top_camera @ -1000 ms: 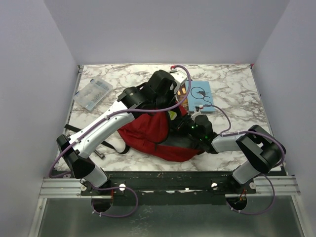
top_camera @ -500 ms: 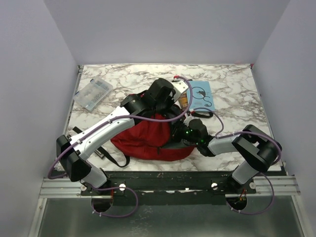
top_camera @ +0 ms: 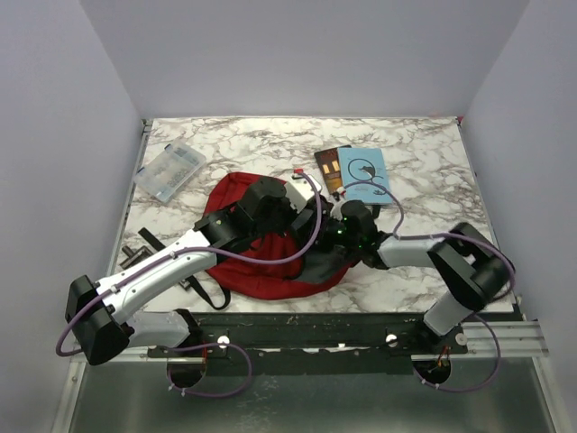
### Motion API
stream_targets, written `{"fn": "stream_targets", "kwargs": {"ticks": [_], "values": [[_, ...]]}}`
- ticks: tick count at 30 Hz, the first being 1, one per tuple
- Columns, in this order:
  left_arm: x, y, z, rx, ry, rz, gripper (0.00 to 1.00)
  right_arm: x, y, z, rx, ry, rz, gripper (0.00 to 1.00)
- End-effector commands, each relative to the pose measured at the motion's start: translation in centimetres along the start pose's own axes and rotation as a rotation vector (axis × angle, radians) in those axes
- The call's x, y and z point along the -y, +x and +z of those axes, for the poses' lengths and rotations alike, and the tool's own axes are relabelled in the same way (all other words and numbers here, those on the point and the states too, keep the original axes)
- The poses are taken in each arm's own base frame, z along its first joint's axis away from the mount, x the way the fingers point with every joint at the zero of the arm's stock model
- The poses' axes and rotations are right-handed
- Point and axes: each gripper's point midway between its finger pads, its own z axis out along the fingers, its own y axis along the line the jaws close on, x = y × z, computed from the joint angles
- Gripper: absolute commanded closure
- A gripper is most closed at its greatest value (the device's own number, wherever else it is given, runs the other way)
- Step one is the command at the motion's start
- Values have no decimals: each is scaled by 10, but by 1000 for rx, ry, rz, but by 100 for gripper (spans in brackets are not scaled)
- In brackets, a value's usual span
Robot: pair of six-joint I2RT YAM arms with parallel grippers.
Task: Pack the student bag
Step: Place the book in the student bag, then pick up the book from the center of the board.
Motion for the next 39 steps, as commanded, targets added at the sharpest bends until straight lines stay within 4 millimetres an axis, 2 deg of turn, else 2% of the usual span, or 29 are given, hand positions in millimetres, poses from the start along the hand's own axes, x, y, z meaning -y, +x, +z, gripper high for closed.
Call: {"fn": "stream_targets", "kwargs": {"ticks": [1, 6, 10, 14, 15, 18, 20, 23, 28, 37, 39], "values": [[-2, 7, 2, 61, -43, -59, 100, 16, -12, -44, -23, 158, -142, 30], [-9, 16, -6, 42, -71, -38, 100, 20, -44, -95, 64, 283, -210, 26], [-15, 12, -17, 20, -83, -1, 100, 36, -102, -138, 256, 373, -156, 13], [-11, 8, -18, 27, -52, 25, 100, 59, -150, -167, 426, 363, 9, 6], [-9, 8, -17, 29, -40, 22, 100, 63, -161, -169, 468, 325, 46, 6], [-1, 8, -14, 39, -4, 1, 100, 84, -177, -174, 531, 235, 173, 7], [1, 11, -11, 43, 0, -5, 100, 105, -191, -181, 577, 226, 241, 8], [2, 14, -10, 39, 3, -10, 100, 118, -205, -181, 616, 191, 246, 9], [5, 16, -12, 53, 12, -27, 100, 145, -211, -184, 671, 174, 319, 12], [2, 15, -13, 41, -8, -51, 100, 172, -214, -167, 734, 57, 425, 26], [3, 16, -13, 46, -2, -54, 100, 176, -217, -164, 750, 25, 446, 31]]}}
